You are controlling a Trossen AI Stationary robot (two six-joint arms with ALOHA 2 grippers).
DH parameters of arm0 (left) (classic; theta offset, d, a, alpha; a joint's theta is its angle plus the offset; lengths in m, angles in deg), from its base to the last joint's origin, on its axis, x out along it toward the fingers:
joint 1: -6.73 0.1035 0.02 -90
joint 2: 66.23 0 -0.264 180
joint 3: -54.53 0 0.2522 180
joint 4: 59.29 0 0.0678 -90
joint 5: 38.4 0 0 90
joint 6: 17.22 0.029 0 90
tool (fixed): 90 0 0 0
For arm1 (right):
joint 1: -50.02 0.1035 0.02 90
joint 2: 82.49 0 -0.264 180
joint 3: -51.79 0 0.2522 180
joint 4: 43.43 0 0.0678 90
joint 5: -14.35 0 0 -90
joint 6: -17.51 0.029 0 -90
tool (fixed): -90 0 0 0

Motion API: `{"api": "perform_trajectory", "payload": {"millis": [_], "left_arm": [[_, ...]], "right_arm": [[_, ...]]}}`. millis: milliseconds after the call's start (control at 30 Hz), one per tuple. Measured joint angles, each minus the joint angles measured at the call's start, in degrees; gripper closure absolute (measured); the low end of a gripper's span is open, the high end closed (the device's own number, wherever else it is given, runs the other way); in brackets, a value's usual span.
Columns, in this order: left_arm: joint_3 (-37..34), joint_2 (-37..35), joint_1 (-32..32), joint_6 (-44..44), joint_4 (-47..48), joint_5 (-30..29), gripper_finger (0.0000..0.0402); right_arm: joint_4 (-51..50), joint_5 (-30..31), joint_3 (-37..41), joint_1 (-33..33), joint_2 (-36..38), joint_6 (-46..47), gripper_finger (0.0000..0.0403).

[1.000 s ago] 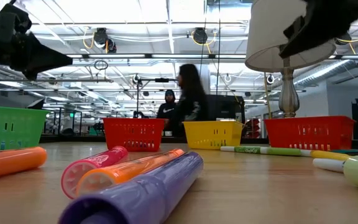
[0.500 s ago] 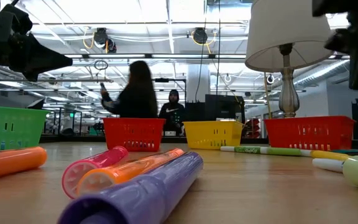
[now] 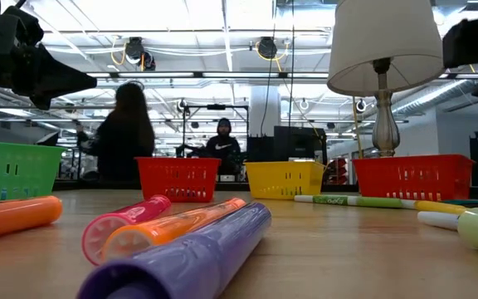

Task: Pick & Place Markers
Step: Put the top small green highlighter pen into the right red bin

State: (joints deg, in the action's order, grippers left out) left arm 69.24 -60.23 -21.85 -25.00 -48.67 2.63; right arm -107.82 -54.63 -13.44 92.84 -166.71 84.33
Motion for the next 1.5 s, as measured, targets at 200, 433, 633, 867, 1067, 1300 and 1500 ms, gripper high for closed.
{"api": "perform_trajectory", "payload": {"millis": [200, 433, 633, 867, 1067, 1300, 1500], "left_arm": [[0.00, 0.00, 0.00, -0.45, -0.07, 1.01, 0.0376], [0.00, 0.00, 0.00, -0.30, -0.07, 0.98, 0.0376], [0.00, 0.00, 0.00, -0.27, -0.07, 0.96, 0.0376], [0.00, 0.00, -0.01, 0.10, -0.07, 0.94, 0.0376], [0.00, 0.00, 0.00, 0.09, -0.04, 0.93, 0.0376], [0.00, 0.00, 0.00, 0.05, -0.04, 0.95, 0.0376], [0.00, 0.00, -0.02, -0.58, -0.04, 1.04, 0.0376]], "right_arm": [[2.46, -0.05, 2.92, -0.17, -0.12, -0.04, 0.0226], [5.35, -0.10, 6.45, -0.48, -0.10, -0.34, 0.0221], [9.79, -1.40, 9.87, -1.68, -0.10, -2.08, 0.0238], [15.40, -3.43, 13.01, -3.10, 0.19, -3.55, 0.0261], [17.37, -5.34, 13.72, -3.12, 0.13, -3.21, 0.0322], [20.28, -6.88, 13.78, -3.12, 0.27, -4.04, 0.0385], [24.58, -6.14, 13.37, -1.94, 0.37, -5.24, 0.0372]]}}
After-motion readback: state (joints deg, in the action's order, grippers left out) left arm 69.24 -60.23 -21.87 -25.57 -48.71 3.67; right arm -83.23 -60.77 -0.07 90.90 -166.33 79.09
